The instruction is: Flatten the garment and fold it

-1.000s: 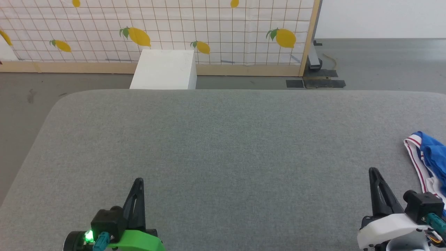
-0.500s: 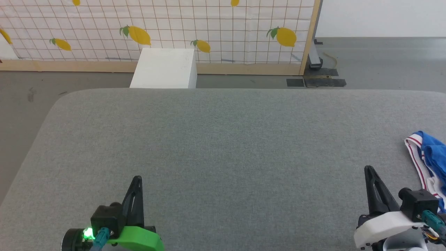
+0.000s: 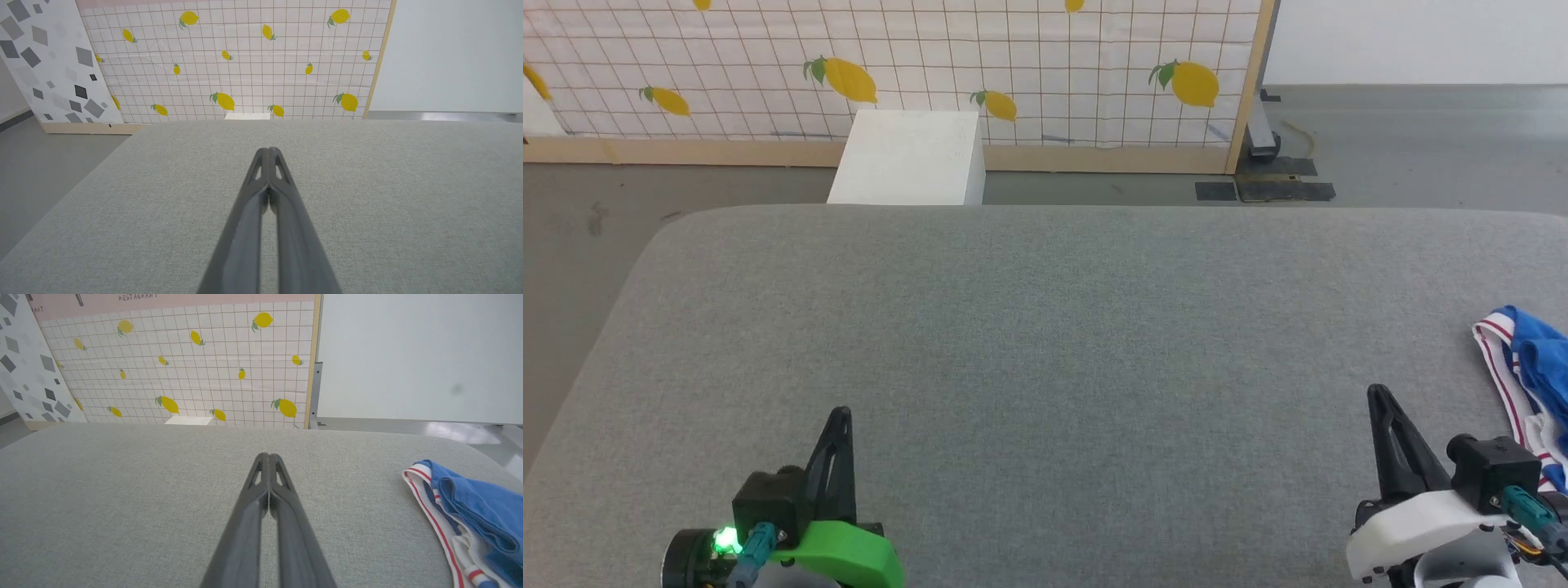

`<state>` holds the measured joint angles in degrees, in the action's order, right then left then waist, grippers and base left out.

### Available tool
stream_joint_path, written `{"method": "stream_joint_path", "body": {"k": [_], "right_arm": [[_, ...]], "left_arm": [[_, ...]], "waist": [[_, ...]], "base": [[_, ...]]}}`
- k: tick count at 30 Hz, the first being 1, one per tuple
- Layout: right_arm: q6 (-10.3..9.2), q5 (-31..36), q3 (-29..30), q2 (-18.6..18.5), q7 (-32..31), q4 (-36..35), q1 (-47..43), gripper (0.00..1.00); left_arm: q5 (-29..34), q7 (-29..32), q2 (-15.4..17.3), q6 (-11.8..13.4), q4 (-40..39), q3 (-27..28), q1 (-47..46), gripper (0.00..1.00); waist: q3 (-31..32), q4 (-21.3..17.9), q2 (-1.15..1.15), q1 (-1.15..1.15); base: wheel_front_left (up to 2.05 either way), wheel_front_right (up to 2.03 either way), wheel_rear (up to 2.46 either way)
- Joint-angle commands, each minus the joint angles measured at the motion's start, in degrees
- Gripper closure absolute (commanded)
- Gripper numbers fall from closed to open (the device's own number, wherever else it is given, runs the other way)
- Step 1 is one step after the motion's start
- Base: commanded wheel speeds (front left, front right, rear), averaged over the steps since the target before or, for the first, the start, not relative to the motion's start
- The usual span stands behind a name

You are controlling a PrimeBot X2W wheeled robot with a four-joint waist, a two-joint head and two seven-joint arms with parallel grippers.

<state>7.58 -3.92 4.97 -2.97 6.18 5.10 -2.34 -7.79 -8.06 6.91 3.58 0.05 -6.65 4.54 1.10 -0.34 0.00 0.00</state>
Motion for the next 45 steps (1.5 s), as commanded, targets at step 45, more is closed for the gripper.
{"method": "stream_joint_path", "body": {"k": [45], "right_arm": [[-0.07, 2.8, -3.4, 0.1, -4.2, -3.5, 1.9, 1.00]], "left_arm": [[5.5, 5.4, -2.8, -2.5, 0.0, 4.5, -3.5, 1.00]], "waist": [[-0.7, 0.2, 0.00, 0.00]], "base": [[0.00, 0.00, 0.00]]}}
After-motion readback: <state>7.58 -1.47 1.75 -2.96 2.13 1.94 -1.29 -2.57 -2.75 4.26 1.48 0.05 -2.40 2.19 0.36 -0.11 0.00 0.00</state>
